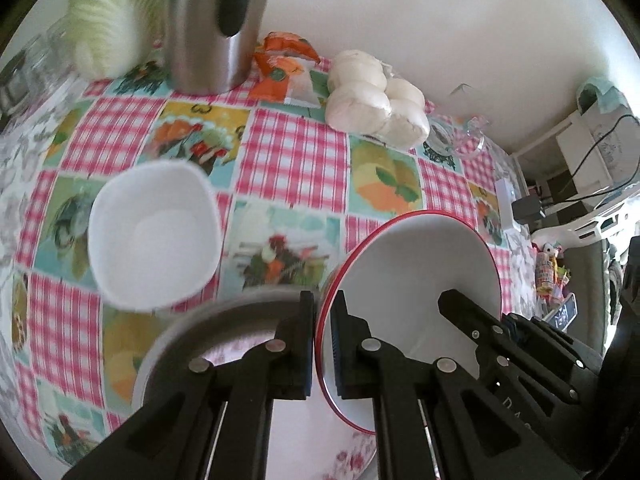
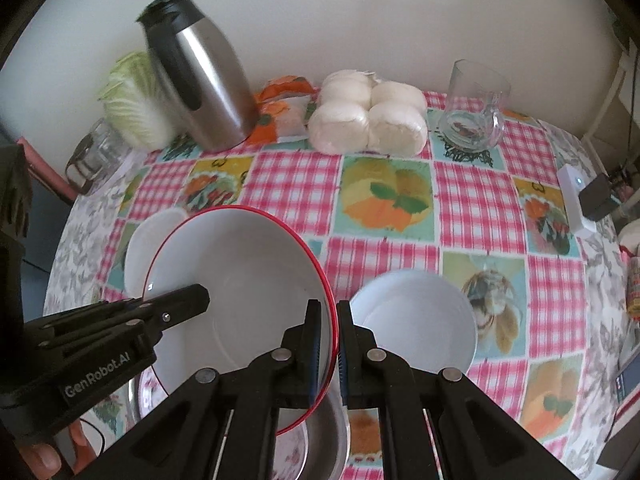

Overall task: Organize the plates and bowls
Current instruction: 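Lift the red-rimmed bowl with both grippers and carry it over the floral plate, then lower the red-rimmed bowl into the floral plate with both grippers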

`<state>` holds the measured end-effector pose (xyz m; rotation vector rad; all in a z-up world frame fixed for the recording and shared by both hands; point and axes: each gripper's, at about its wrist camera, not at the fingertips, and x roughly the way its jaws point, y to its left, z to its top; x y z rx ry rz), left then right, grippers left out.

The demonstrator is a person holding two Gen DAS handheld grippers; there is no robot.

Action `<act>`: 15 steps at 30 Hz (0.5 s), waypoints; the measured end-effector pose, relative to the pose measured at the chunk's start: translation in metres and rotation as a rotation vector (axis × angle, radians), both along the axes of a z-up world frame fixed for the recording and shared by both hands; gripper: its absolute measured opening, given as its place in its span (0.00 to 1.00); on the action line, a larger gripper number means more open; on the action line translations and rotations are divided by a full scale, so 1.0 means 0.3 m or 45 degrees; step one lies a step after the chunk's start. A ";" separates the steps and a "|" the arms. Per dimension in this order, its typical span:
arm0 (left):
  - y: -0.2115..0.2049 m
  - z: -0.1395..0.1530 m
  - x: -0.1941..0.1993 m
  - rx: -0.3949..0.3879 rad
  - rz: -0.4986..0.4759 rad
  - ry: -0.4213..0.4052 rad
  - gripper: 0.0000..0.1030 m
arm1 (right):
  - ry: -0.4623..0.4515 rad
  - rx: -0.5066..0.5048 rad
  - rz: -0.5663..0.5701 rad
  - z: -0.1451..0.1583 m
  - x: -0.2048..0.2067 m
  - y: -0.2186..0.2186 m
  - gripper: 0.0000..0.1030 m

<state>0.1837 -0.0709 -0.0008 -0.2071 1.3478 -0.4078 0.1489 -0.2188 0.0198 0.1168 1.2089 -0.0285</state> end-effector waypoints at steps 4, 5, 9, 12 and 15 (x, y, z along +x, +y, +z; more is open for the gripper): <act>0.055 -0.012 -0.069 -0.024 0.033 0.002 0.07 | -0.001 0.018 0.004 -0.016 -0.080 0.043 0.08; 0.068 -0.016 -0.086 -0.029 0.038 0.003 0.07 | -0.005 0.016 0.007 -0.020 -0.096 0.052 0.08; 0.104 -0.026 -0.141 -0.024 0.053 -0.002 0.07 | 0.001 0.006 0.039 -0.044 -0.158 0.101 0.08; 0.128 -0.025 -0.181 -0.011 0.064 -0.023 0.07 | 0.004 0.033 0.039 -0.064 -0.200 0.123 0.08; 0.137 -0.022 -0.209 0.007 0.072 -0.044 0.07 | -0.003 0.064 0.028 -0.075 -0.225 0.131 0.08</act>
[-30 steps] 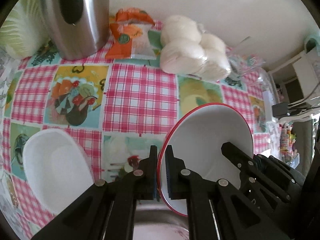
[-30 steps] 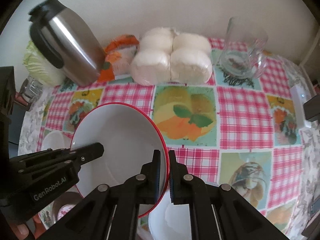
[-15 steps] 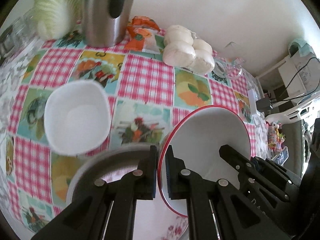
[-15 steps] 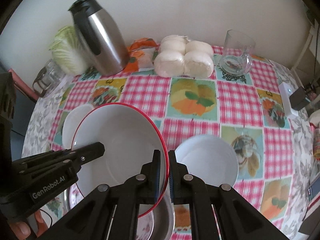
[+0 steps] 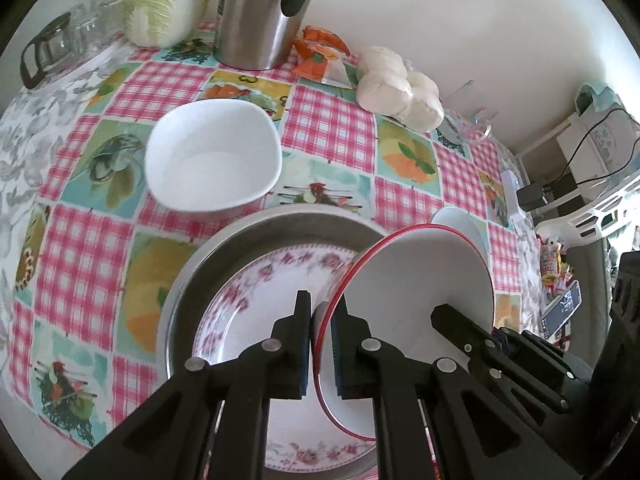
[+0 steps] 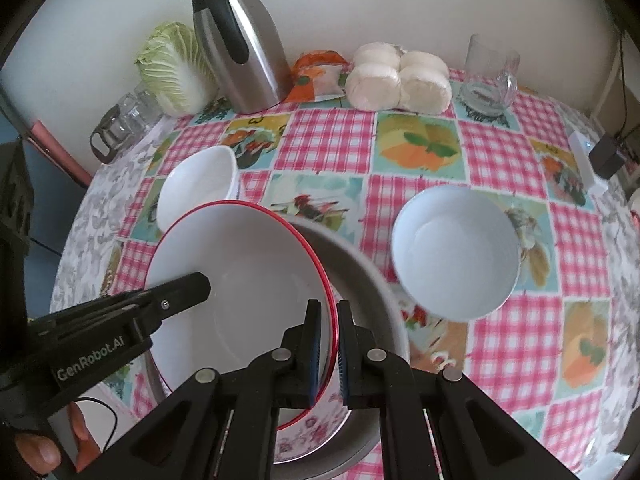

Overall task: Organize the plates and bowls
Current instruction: 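Lower the red-rimmed bowl into the floral plate with both grippers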

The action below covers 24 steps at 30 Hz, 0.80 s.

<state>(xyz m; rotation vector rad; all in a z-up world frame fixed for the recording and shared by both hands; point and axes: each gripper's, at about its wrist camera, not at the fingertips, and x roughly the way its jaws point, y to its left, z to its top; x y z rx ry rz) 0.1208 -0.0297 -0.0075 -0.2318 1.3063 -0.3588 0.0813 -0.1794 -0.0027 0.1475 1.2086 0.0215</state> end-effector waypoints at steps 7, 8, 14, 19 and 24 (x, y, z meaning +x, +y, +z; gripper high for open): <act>0.045 -0.026 -0.049 -0.019 0.024 -0.007 0.07 | -0.020 0.026 -0.022 -0.027 -0.063 0.028 0.08; 0.048 -0.028 -0.052 -0.015 0.025 -0.010 0.07 | -0.017 0.034 -0.019 -0.035 -0.070 0.034 0.08; 0.079 -0.045 -0.074 -0.009 0.016 -0.009 0.08 | -0.014 0.070 -0.024 -0.055 -0.091 0.055 0.08; 0.089 -0.050 -0.071 0.003 0.028 -0.009 0.09 | 0.002 0.068 -0.006 -0.071 -0.094 0.074 0.08; 0.087 -0.046 -0.077 0.028 0.009 -0.022 0.10 | 0.007 0.086 0.001 -0.076 -0.092 0.079 0.09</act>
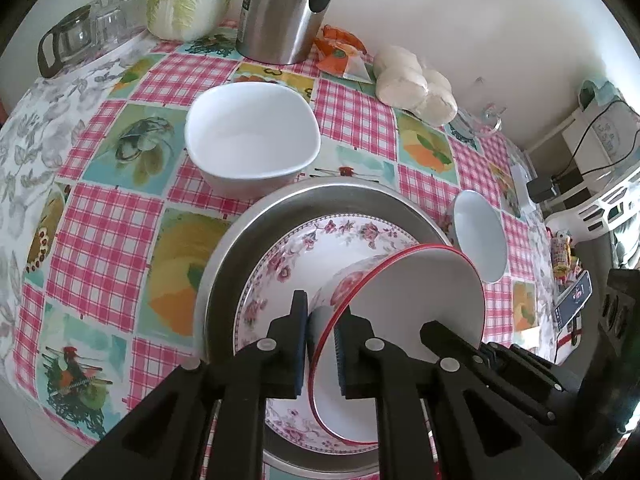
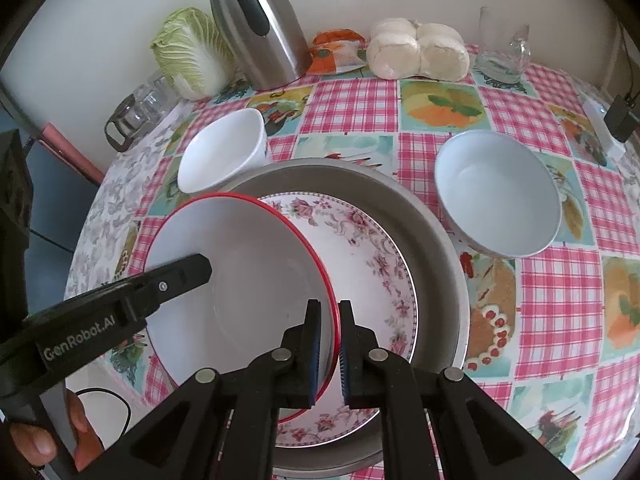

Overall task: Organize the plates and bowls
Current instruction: 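Lower the red-rimmed bowl into the floral plate with both grippers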

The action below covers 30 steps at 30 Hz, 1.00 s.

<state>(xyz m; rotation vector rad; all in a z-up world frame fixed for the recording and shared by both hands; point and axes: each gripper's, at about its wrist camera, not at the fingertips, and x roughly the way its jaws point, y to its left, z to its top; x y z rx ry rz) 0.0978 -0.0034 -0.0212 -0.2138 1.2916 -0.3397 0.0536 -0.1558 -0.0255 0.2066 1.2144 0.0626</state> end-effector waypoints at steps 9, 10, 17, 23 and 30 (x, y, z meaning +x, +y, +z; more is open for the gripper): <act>-0.002 -0.010 0.003 0.011 -0.015 0.016 0.10 | 0.024 0.006 0.004 -0.015 0.006 0.002 0.09; -0.002 -0.010 0.004 0.014 -0.016 0.015 0.10 | 0.025 0.008 0.005 -0.016 0.007 0.001 0.09; -0.010 -0.018 0.013 0.019 -0.015 0.024 0.10 | 0.034 0.015 -0.003 -0.025 0.015 -0.001 0.09; -0.015 -0.030 0.024 0.017 -0.011 0.038 0.11 | 0.036 0.021 -0.010 -0.033 0.025 -0.005 0.11; -0.021 -0.043 0.034 0.017 -0.010 0.048 0.11 | 0.036 0.031 -0.028 -0.041 0.043 -0.013 0.12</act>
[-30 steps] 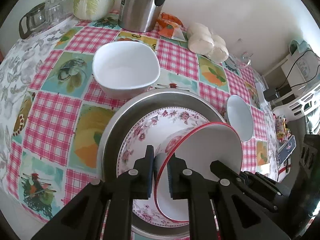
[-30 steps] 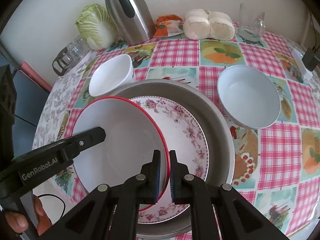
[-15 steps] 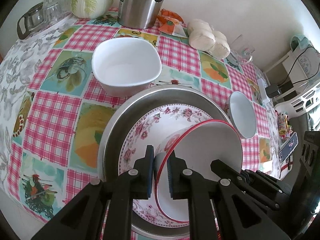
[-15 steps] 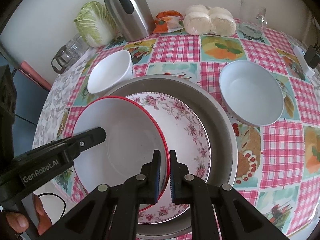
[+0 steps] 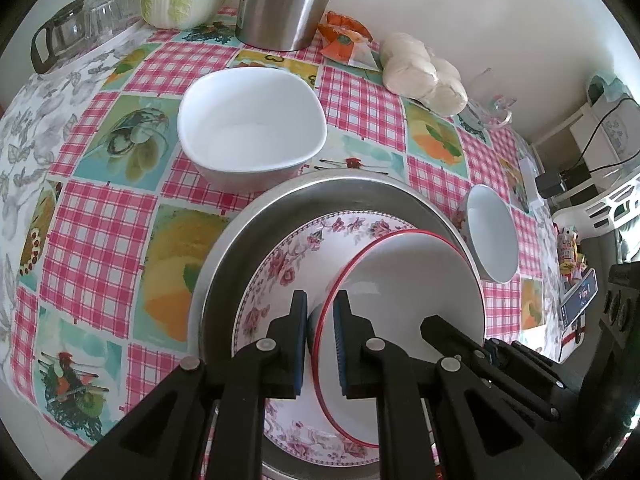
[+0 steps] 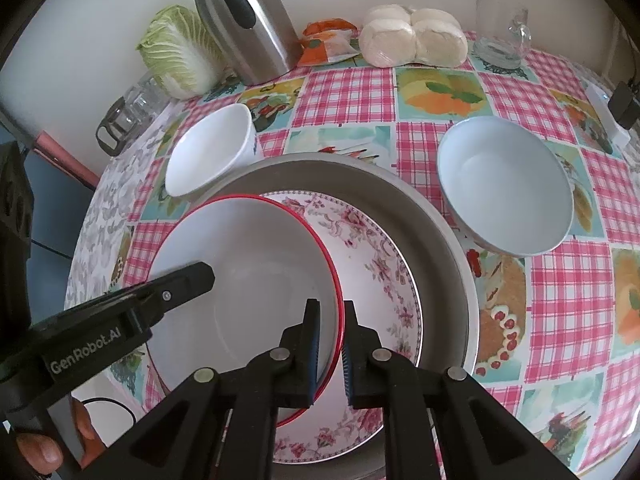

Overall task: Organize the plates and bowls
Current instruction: 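Lower the red-rimmed bowl into the floral plate with both grippers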

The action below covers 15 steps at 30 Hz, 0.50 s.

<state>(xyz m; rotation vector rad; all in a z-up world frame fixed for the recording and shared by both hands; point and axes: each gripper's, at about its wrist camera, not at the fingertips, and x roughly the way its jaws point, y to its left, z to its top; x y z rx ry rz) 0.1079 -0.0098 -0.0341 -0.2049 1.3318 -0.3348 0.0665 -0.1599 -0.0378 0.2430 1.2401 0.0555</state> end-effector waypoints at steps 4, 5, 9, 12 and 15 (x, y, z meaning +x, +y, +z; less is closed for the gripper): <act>-0.003 -0.008 0.012 -0.002 -0.002 0.004 0.11 | 0.000 0.001 -0.007 -0.004 0.010 -0.006 0.13; -0.004 -0.010 0.014 -0.003 0.001 0.005 0.11 | 0.001 0.007 -0.010 -0.006 0.011 -0.007 0.13; -0.004 -0.016 0.019 -0.002 0.003 0.010 0.11 | 0.001 -0.001 -0.008 -0.009 0.016 -0.003 0.14; -0.004 -0.015 0.020 -0.003 0.004 0.009 0.11 | 0.000 0.003 -0.011 -0.009 0.017 -0.006 0.14; -0.001 -0.016 0.018 -0.008 0.006 0.010 0.11 | -0.001 0.005 -0.011 -0.009 0.017 -0.010 0.14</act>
